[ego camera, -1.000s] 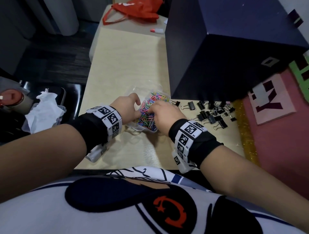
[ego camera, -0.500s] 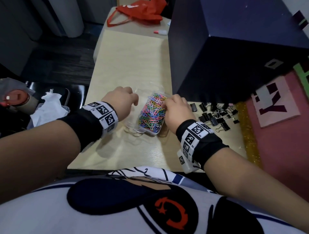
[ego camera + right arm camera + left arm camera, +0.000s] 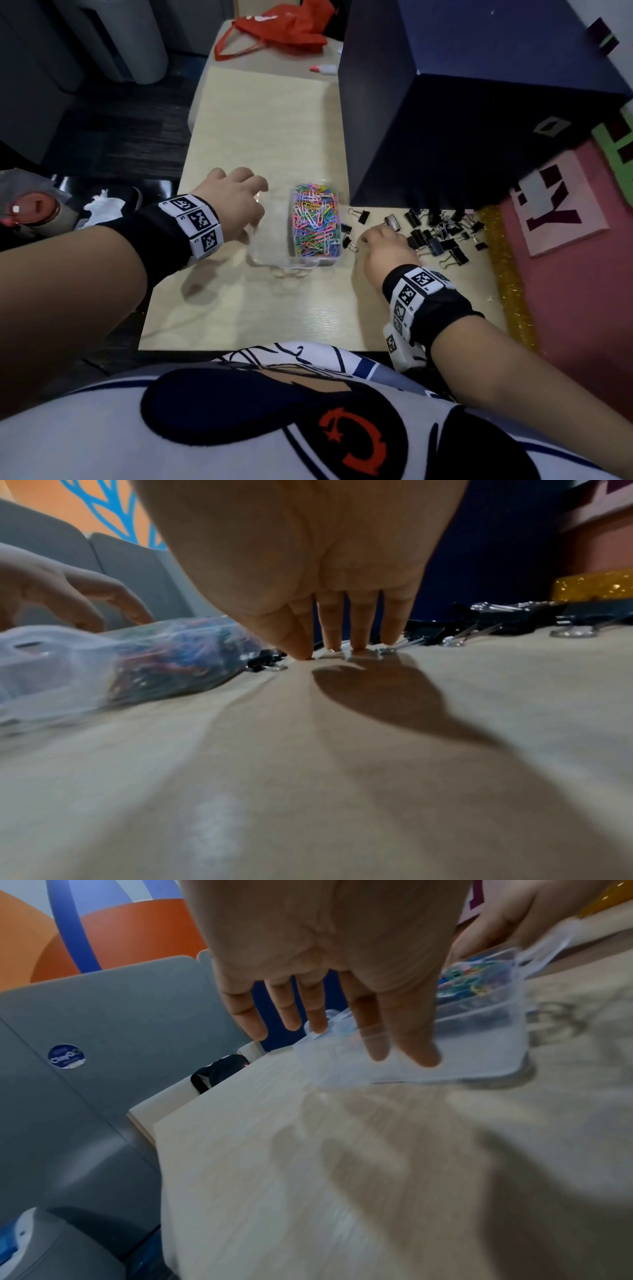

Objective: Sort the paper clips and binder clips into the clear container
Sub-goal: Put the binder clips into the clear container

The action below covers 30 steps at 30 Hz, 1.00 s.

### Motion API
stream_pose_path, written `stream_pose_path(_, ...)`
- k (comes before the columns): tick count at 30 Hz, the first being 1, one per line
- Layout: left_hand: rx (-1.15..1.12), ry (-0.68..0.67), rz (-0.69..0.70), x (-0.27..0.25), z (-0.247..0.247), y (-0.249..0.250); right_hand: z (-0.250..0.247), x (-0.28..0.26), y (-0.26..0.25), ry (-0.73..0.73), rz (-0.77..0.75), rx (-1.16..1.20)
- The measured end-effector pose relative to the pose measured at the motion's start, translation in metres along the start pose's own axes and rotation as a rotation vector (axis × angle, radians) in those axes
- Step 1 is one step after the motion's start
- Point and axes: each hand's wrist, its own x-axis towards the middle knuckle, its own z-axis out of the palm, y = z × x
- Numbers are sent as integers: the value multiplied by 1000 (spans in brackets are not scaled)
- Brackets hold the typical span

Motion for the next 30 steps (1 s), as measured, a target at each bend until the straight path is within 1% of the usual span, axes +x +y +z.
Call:
stream_pose_path(3, -62, -33, 39, 2, 2, 8, 4, -4, 5, 121, 3, 36)
stream_pose_path(5, -152, -55, 12, 4, 6, 17, 3, -3, 13, 198, 48, 62)
stream_pose_path(7, -263, -80, -55, 5, 9, 29, -1, -2, 22, 257, 140, 86)
stream_pose_path(9, -363, -97, -122, 6, 9, 43, -6, 0, 32, 292, 278, 139)
stream_pose_path(11, -407, -120, -162, 7, 9, 56, -9, 3, 42, 237, 402, 199)
stream_pose_path(13, -412, -140, -193, 9, 7, 66, -9, 5, 46, 120, 440, 216)
stream_pose_path(15, -415, -151, -232, 10, 5, 74, -7, 6, 43, 63, 403, 178)
stream_pose_path(18, -413, -159, -290, 14, 5, 80, -6, 5, 28, 48, 307, 129)
stream_pose_path(20, -417, -150, -311, 15, 6, 82, -9, 5, 16, 58, 286, 118)
stream_pose_path(22, -425, -135, -333, 16, 7, 83, -15, 7, 8, 104, 277, 120)
stream_pose_path(23, -429, -127, -343, 17, 7, 84, -17, 10, 6, 136, 238, 124)
stream_pose_path(25, -444, -121, -353, 17, 7, 84, -21, 17, 4, 150, 73, 132)
stream_pose_path(27, -448, -124, -354, 17, 6, 83, -21, 27, 4, 65, -114, 105)
stream_pose_path(28, -442, -129, -356, 17, 6, 83, -19, 31, 4, 3, -175, 71)
stream_pose_path(30, -430, -137, -367, 17, 5, 82, -15, 36, 6, -81, -222, -12)
